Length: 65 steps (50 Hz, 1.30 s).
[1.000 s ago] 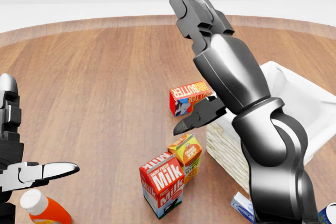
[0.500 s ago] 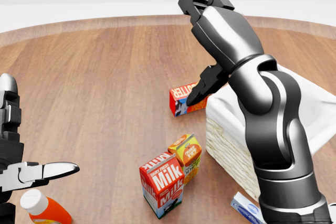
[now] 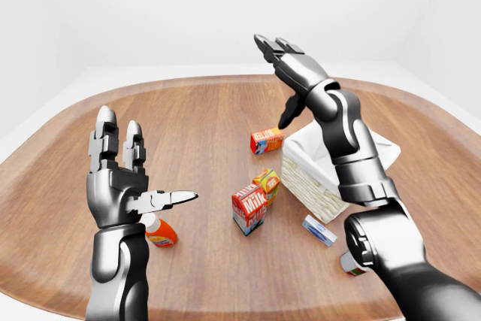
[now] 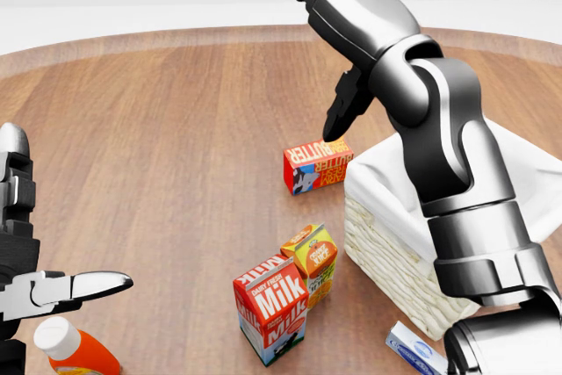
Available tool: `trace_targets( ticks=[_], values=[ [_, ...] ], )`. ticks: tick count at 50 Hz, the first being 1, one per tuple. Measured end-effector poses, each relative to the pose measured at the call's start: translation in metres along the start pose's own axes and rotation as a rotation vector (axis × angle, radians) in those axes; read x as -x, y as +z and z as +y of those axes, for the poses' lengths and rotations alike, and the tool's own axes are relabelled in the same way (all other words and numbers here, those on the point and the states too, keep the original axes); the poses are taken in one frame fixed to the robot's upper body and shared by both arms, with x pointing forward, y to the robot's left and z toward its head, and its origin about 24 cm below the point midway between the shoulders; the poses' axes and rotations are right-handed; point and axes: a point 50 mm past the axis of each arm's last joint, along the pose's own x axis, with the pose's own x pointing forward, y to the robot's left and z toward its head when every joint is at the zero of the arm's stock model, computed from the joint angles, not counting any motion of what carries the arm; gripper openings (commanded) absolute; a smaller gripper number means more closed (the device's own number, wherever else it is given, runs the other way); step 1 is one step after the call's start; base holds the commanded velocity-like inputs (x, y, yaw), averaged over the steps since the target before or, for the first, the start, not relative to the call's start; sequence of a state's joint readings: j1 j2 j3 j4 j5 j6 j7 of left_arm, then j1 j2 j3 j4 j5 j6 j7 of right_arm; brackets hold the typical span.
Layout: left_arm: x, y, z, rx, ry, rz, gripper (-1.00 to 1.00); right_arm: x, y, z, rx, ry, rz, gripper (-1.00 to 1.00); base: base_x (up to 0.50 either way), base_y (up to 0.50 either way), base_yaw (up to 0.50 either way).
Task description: Pick up the orange juice, and put it in the basket.
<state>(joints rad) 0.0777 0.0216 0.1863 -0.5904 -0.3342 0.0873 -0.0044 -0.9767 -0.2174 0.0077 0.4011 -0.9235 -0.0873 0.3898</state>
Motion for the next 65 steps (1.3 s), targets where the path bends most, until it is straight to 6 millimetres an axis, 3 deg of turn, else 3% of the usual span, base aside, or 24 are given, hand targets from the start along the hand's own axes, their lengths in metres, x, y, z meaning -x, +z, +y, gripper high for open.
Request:
trace_targets(
  ticks=[29, 65],
  values=[
    [0.000, 0.000, 0.000, 0.000, 0.000, 0.000, 1.00, -0.038, -0.026, -0.005, 0.148, 0.118, 0.197, 1.00, 0.00, 0.00, 0.00],
    [-0.001, -0.001, 0.002, 0.011, 0.010, 0.002, 1.00, -0.050, -0.019, 0.007, 0.328, 0.203, 0.234, 1.00, 0.00, 0.00, 0.00]
  ],
)
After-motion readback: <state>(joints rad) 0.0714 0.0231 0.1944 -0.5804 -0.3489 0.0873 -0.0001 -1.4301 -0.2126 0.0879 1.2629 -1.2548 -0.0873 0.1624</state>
